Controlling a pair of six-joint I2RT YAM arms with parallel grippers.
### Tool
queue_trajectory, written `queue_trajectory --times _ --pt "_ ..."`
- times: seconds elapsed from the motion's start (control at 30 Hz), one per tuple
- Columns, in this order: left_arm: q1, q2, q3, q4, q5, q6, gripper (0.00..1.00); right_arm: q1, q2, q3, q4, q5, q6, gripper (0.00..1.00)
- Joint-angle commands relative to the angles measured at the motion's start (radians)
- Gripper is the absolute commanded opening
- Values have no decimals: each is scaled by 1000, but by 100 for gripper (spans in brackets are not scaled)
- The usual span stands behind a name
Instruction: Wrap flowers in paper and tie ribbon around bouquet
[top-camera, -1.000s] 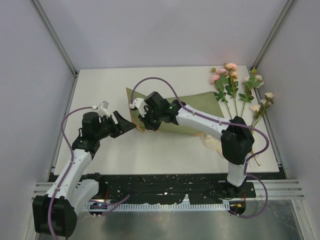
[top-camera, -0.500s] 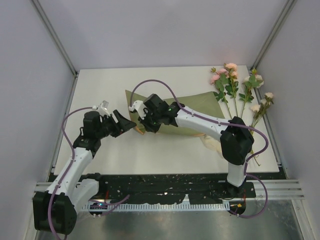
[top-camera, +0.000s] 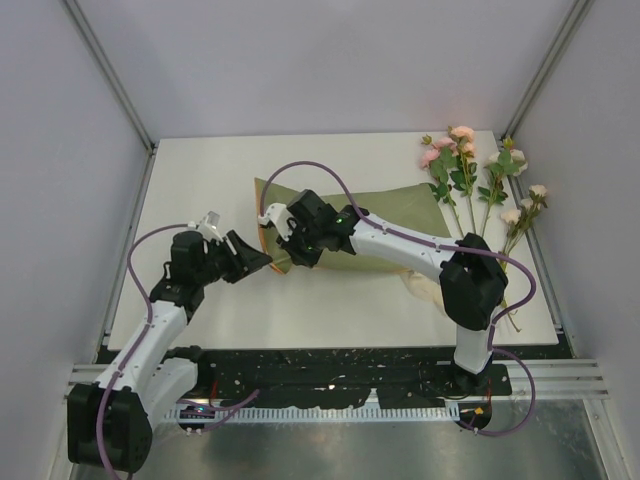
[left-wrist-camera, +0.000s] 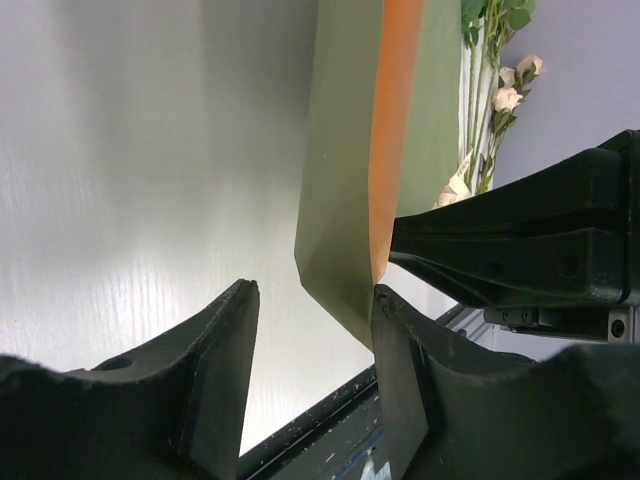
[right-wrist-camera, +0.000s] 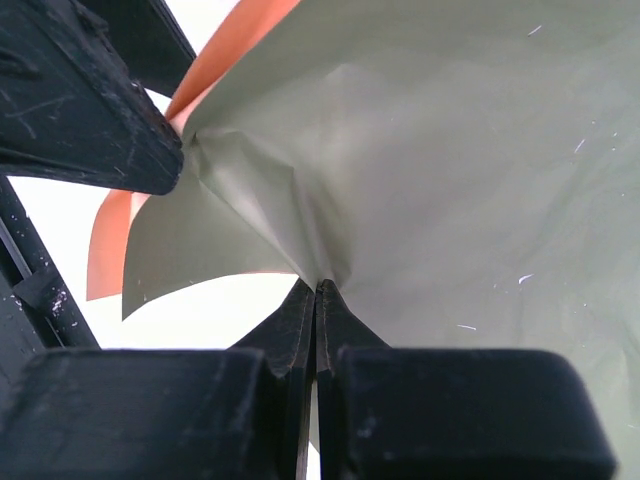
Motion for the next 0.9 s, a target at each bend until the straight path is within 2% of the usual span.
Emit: queue_trajectory --times 0.0,0.1,0.17,0.47,0.63,0.87 --pt "-4 -39 -21 23 -15 -4 52 4 -42 2 34 0 -9 6" --pt "-5 -62 -37 60 0 -21 61 3 -46 -8 38 -7 -9 5" --pt "-4 -68 -41 75 14 -26 63 5 -49 -11 37 -9 -11 6" --pt "6 -91 -47 94 -1 -39 64 4 -56 -23 40 -14 -14 6" --pt "65 -80 -18 105 -1 -26 64 4 -69 -43 41 -14 -16 6" --pt "122 -33 -11 105 10 -32 58 4 -75 -54 49 -20 -14 5"
